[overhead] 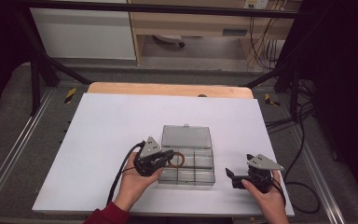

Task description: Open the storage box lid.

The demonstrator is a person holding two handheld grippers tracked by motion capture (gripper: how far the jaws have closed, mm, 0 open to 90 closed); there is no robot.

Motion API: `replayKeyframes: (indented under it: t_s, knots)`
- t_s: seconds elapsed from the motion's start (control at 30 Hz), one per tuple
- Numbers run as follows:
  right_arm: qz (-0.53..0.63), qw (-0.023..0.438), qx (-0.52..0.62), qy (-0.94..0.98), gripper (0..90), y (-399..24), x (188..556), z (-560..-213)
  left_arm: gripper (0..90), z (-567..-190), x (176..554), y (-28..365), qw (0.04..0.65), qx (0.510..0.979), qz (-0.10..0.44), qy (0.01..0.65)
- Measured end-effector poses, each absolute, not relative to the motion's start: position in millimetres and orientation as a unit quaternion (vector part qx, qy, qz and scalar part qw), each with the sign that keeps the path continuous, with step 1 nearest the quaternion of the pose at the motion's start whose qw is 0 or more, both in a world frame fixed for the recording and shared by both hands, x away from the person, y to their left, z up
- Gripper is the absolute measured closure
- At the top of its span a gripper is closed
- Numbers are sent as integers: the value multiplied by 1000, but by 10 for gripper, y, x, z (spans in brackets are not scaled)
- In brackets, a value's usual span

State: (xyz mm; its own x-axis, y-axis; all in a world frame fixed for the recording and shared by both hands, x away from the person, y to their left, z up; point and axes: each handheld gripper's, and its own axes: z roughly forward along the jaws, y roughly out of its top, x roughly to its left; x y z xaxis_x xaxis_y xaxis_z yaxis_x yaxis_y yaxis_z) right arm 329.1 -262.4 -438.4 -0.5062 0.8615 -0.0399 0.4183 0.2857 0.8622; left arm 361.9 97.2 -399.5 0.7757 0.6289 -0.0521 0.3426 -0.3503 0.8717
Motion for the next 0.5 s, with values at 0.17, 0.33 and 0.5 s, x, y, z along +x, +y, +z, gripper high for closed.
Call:
replayKeyframes:
  t_s: [0.17,0.33,0.5]
  knots:
    - [422,262,422,758,24,-2622,3291,-4385,863,-4022,3629,922,481,812,144,297]
    - [422,263,421,758,24,-2622,3293,-4386,863,-4053,3630,869,477,816,142,294]
    - [422,262,421,758,24,-2619,3292,-4385,862,-4087,3628,821,472,821,140,290]
